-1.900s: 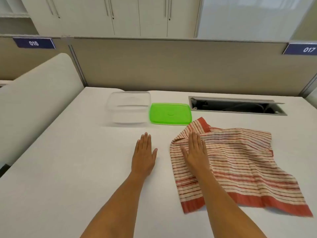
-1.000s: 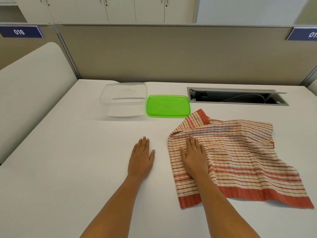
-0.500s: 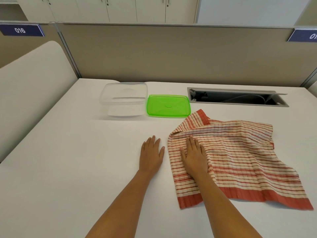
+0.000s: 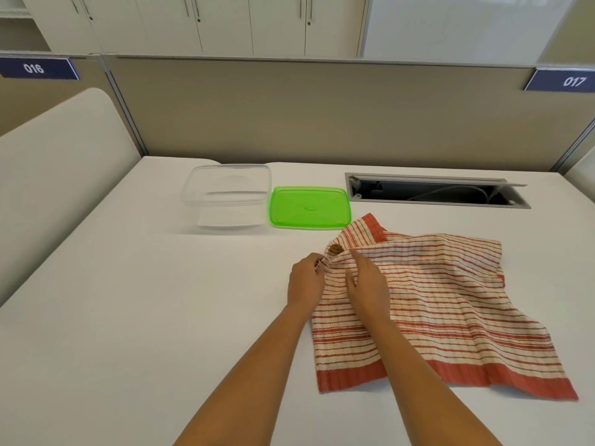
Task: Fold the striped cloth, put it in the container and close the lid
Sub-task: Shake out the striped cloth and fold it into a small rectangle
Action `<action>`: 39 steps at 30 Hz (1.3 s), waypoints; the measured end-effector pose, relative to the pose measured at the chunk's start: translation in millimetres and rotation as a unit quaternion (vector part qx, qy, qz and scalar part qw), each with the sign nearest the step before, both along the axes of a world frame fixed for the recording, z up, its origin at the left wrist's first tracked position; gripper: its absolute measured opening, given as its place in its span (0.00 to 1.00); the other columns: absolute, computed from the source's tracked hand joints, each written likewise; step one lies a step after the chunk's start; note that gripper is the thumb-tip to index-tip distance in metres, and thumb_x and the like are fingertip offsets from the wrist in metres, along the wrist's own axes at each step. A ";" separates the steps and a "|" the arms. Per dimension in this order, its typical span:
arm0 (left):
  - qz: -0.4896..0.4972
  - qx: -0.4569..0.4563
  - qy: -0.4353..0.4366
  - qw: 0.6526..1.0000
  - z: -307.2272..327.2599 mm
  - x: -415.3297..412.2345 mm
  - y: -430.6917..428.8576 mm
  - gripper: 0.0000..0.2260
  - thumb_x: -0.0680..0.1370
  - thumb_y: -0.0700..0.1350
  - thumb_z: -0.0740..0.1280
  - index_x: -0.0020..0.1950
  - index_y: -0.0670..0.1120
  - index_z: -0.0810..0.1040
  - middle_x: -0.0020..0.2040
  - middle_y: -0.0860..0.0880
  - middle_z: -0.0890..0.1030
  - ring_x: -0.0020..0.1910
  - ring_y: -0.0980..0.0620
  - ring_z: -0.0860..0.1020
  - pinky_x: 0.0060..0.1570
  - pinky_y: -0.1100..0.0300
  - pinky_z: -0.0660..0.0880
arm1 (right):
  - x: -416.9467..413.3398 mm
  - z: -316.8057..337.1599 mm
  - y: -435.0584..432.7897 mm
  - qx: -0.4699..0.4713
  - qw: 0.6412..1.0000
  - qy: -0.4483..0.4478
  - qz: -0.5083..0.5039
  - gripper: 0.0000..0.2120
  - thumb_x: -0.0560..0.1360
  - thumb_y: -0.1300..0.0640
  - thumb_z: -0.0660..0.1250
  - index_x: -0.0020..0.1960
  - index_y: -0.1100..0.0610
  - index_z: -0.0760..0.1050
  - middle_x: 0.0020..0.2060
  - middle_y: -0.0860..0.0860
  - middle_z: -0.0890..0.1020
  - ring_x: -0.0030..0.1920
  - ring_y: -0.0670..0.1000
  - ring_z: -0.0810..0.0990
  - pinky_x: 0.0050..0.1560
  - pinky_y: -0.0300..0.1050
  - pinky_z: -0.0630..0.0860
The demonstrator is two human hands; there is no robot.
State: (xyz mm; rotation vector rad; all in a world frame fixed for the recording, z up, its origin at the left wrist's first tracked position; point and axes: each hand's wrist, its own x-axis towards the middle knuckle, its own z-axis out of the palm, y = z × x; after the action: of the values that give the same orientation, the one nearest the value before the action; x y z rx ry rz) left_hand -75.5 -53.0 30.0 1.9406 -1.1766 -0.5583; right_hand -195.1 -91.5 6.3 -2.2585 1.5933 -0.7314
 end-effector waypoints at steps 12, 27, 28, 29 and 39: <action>-0.106 -0.140 0.020 0.984 78.5 20.5 -34.3 0.12 0.78 0.38 0.61 0.58 0.45 0.79 0.57 0.45 0.81 0.56 0.50 0.77 0.55 0.64 0.68 | 12.7 94.0 -64.5 -0.104 0.978 -0.010 0.182 0.17 0.73 0.60 0.66 0.62 0.55 0.74 0.63 0.52 0.77 0.61 0.54 0.76 0.59 0.48 0.73; -0.124 -0.078 -0.048 0.988 152.0 108.0 -43.9 0.05 0.70 0.47 0.73 0.39 0.46 0.82 0.31 0.53 0.78 0.31 0.57 0.74 0.31 0.72 0.67 | -27.7 227.6 -99.6 -0.071 0.958 -0.244 0.130 0.08 0.73 0.55 0.69 0.51 0.50 0.78 0.40 0.42 0.79 0.43 0.40 0.77 0.46 0.31 0.73; -0.119 -0.087 -0.021 0.989 155.1 116.2 -42.0 0.05 0.70 0.46 0.73 0.40 0.45 0.83 0.32 0.51 0.80 0.32 0.57 0.75 0.34 0.68 0.70 | -32.8 232.6 -100.9 -0.073 0.957 -0.251 0.123 0.09 0.73 0.55 0.69 0.53 0.52 0.78 0.42 0.45 0.80 0.44 0.42 0.78 0.47 0.34 0.74; -0.114 -0.101 0.021 0.988 158.7 123.4 -39.4 0.04 0.70 0.45 0.73 0.42 0.46 0.84 0.34 0.51 0.81 0.33 0.57 0.77 0.36 0.66 0.72 | -38.3 236.4 -102.6 -0.070 0.957 -0.254 0.119 0.09 0.74 0.56 0.68 0.55 0.54 0.78 0.44 0.48 0.81 0.46 0.45 0.79 0.49 0.37 0.76; -0.039 -0.281 0.237 0.929 199.2 159.6 -20.6 0.04 0.69 0.39 0.74 0.38 0.48 0.84 0.32 0.54 0.85 0.33 0.57 0.82 0.38 0.64 0.80 | -75.0 233.7 -111.2 -0.122 0.980 -0.152 0.049 0.10 0.75 0.63 0.65 0.55 0.57 0.81 0.47 0.54 0.83 0.46 0.49 0.79 0.47 0.38 0.74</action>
State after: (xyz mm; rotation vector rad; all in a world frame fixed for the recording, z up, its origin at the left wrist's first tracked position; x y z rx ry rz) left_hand 84.0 -73.7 229.2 1.1898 -0.9634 -0.6063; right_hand -270.2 -202.6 240.0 -2.2310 1.3001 -1.2366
